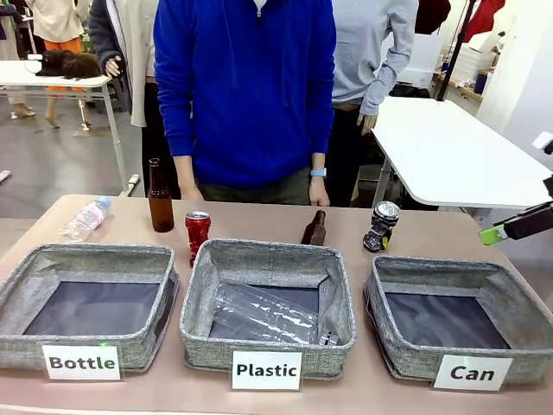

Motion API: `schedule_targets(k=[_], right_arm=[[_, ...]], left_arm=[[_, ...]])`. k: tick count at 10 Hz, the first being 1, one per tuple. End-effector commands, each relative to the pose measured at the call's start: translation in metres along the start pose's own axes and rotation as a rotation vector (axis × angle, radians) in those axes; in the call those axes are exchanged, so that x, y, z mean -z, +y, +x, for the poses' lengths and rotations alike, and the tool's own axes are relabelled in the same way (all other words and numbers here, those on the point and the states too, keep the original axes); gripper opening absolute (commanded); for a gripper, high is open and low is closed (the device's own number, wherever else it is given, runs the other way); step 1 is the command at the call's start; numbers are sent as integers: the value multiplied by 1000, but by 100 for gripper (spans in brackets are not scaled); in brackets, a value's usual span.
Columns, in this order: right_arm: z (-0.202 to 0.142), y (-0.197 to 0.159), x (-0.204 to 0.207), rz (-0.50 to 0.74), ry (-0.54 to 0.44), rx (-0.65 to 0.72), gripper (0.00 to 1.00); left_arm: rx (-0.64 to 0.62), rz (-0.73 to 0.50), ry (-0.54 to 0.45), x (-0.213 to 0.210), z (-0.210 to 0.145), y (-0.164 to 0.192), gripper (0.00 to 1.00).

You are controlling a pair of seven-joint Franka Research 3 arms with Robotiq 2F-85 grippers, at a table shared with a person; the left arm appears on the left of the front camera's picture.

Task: Sort the can waste into the basket.
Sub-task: Pick up the can waste from the table and place it in the right Fabric basket.

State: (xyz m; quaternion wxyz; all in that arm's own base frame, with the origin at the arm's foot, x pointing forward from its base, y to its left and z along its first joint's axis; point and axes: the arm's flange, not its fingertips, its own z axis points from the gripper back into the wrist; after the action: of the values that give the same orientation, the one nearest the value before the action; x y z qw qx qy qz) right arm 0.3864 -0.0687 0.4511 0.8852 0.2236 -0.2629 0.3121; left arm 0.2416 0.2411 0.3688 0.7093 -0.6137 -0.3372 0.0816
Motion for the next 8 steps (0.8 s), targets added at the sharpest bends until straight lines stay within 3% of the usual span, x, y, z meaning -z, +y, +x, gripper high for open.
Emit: schedule_targets(k=[1,4,8], right_arm=[[27,-44,26,32,34,-198,100],[46,-90,70,160,77,-295,100],[53,-145,126,229,-20,-448,100]], left_arm=[[27,-19,-10,1,-2,-1,100],[27,-19,-10,1,-2,-1,100],[27,-19,-10,1,-2,-1,100]])
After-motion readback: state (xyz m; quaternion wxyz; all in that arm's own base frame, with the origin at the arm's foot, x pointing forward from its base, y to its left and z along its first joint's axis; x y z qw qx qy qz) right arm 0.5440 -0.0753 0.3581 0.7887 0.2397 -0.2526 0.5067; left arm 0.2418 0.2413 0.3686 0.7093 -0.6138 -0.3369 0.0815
